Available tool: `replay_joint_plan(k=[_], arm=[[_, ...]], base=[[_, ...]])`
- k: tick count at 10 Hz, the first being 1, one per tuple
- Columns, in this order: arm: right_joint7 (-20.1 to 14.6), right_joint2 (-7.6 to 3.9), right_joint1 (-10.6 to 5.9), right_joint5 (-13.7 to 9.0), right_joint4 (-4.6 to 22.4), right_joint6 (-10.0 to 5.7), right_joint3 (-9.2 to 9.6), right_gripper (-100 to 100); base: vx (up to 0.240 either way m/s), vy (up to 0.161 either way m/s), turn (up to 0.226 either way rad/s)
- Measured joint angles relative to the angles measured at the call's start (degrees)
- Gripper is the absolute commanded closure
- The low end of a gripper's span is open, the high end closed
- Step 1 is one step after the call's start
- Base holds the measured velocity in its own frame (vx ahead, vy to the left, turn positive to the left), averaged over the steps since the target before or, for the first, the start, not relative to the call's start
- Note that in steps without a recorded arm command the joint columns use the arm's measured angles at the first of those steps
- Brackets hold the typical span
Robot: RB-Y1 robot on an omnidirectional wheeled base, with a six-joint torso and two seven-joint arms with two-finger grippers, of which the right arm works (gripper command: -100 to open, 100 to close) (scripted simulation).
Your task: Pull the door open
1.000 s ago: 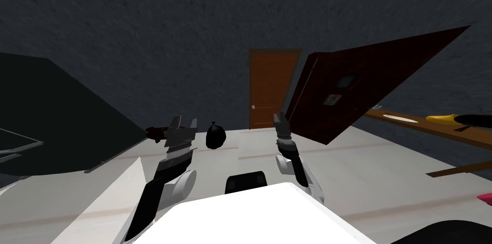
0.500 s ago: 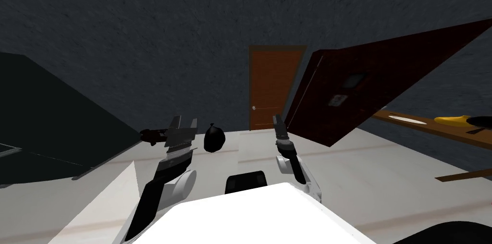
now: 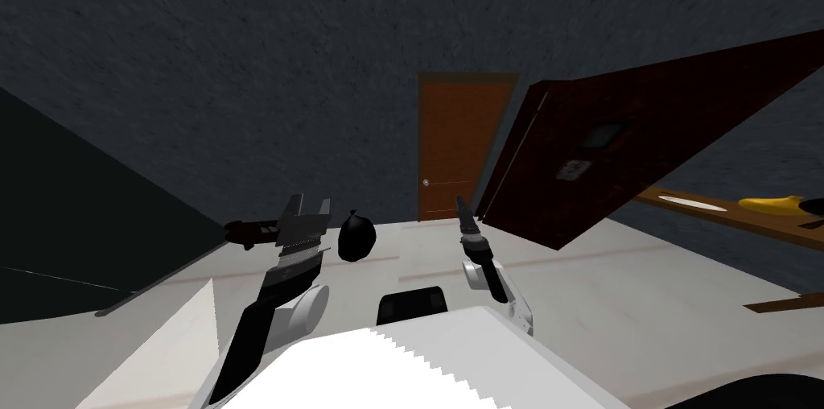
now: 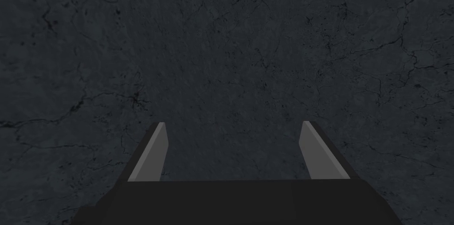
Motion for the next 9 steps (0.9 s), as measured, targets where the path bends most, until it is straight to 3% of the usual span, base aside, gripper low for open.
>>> replay_joint_plan(k=[9], arm=[[9.4, -1.60, -2.69, 3.5, 11.2, -1.81, -2.59, -100]], base=[[0.110, 0.005, -0.015]])
